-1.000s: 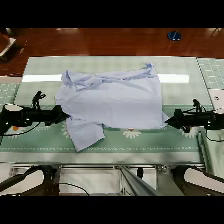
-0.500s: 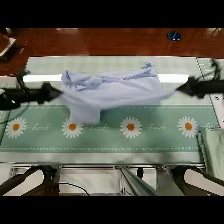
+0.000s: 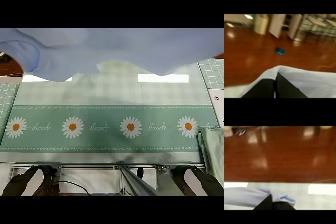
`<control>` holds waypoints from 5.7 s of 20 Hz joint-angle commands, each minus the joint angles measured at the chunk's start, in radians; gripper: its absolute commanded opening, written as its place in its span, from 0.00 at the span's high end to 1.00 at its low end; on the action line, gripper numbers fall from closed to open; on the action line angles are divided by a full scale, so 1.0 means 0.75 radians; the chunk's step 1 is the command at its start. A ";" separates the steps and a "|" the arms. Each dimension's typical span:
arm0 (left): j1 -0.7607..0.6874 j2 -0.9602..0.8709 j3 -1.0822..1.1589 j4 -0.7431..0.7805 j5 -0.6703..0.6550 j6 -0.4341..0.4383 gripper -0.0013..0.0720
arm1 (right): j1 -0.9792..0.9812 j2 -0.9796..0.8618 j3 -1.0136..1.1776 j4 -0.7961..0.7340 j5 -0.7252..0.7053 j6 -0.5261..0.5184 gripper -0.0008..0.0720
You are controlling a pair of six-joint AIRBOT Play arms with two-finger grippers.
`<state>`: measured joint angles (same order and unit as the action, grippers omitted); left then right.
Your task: Fold the shirts.
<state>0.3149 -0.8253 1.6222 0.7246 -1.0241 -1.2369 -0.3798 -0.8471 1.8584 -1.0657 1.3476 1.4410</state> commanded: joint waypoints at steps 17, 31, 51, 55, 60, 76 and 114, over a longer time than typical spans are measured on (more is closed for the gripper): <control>-0.101 0.119 -0.469 0.488 -0.203 -0.239 0.95 | 0.002 0.139 -0.609 0.077 0.046 -0.067 0.95; -0.337 -1.159 -0.092 0.437 0.222 -0.373 0.95 | 0.195 -1.250 -0.163 0.187 -0.296 -0.058 0.95; -0.254 -1.241 -0.316 0.550 -0.462 -0.157 0.90 | 0.166 -1.280 -0.492 0.093 0.042 -0.150 0.85; -0.224 -1.213 -0.285 0.562 -0.579 -0.161 0.03 | 0.122 -1.209 -0.490 0.102 0.090 -0.147 0.13; -0.049 -0.929 -0.589 0.561 -0.607 -0.127 0.03 | -0.111 -0.841 -0.709 -0.047 0.033 -0.131 0.13; 0.065 -0.297 -1.646 0.288 -0.240 -0.076 0.03 | -0.213 -0.198 -1.644 0.368 -0.259 -0.227 0.13; -0.116 -0.297 -1.426 0.056 -0.083 0.053 0.95 | -0.128 -0.569 -1.309 0.187 -0.011 -0.259 0.95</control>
<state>0.2184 -1.0470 0.4400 0.8436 -1.0348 -1.2087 -0.4885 -1.2713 0.7757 -0.9245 1.2938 1.2419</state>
